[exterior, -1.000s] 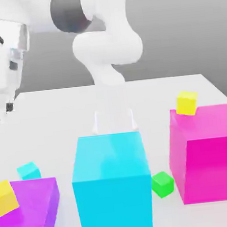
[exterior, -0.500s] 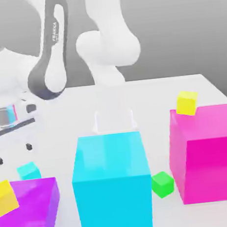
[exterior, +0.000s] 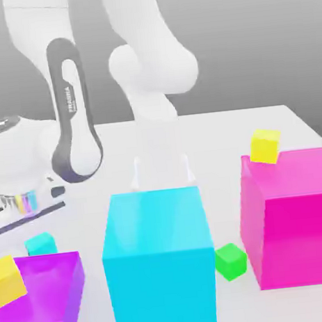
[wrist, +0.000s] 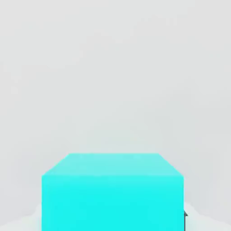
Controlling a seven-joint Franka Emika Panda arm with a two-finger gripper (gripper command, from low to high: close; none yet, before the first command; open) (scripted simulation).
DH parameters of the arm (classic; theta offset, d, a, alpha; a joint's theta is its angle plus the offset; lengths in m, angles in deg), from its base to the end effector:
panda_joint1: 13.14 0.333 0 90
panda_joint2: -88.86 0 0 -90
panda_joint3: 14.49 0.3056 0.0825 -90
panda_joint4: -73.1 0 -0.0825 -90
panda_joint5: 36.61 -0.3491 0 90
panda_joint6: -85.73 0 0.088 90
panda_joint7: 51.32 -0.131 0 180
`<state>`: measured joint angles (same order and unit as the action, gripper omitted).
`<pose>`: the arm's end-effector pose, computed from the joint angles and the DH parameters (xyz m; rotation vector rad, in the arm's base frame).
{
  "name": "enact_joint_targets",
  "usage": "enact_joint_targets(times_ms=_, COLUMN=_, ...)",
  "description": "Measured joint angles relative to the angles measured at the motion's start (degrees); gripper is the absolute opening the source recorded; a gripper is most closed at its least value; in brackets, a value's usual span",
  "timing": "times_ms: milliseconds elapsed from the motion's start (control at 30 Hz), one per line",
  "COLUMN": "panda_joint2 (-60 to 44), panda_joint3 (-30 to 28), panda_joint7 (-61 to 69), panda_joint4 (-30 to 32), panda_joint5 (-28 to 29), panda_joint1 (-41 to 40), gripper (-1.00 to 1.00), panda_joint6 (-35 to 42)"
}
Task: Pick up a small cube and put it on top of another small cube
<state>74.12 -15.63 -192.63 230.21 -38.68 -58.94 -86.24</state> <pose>0.2550 -0.2776 0.1429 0.2808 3.1274 -0.0024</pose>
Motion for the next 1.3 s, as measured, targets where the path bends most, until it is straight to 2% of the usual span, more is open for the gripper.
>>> enact_joint_targets(times_ms=167, panda_joint2=9.7, panda_joint3=-0.8, panda_joint7=-0.9, panda_joint4=1.7, panda_joint5=1.3, panda_joint1=0.5, gripper=-1.00, panda_joint6=8.0)
enact_joint_targets(times_ms=267, panda_joint2=15.5, panda_joint3=1.3, panda_joint7=1.6, panda_joint4=0.4, panda_joint5=1.9, panda_joint1=4.1, gripper=-1.00, panda_joint6=13.8)
enact_joint_targets(times_ms=533, panda_joint2=31.6, panda_joint3=10.0, panda_joint7=9.5, panda_joint4=-4.1, panda_joint5=-0.8, panda_joint1=19.1, gripper=-1.00, panda_joint6=32.1)
enact_joint_targets(times_ms=1000, panda_joint2=55.6, panda_joint3=24.8, panda_joint7=17.6, panda_joint4=-7.4, panda_joint5=-12.4, panda_joint1=50.8, gripper=-1.00, panda_joint6=60.4)
enact_joint_targets(times_ms=1067, panda_joint2=56.4, panda_joint3=25.8, panda_joint7=17.4, panda_joint4=-5.8, panda_joint5=-14.9, panda_joint1=53.2, gripper=-1.00, panda_joint6=60.2)
enact_joint_targets(times_ms=1167, panda_joint2=54.4, panda_joint3=27.8, panda_joint7=17.5, panda_joint4=-1.4, panda_joint5=-16.9, panda_joint1=54.2, gripper=-1.00, panda_joint6=54.0)
enact_joint_targets(times_ms=1200, panda_joint2=53.8, panda_joint3=28.3, panda_joint7=17.5, panda_joint4=-0.2, panda_joint5=-17.3, panda_joint1=54.3, gripper=1.00, panda_joint6=52.2)
enact_joint_targets(times_ms=1300, panda_joint2=53.8, panda_joint3=28.3, panda_joint7=17.5, panda_joint4=-0.2, panda_joint5=-17.4, panda_joint1=54.3, gripper=1.00, panda_joint6=52.2)
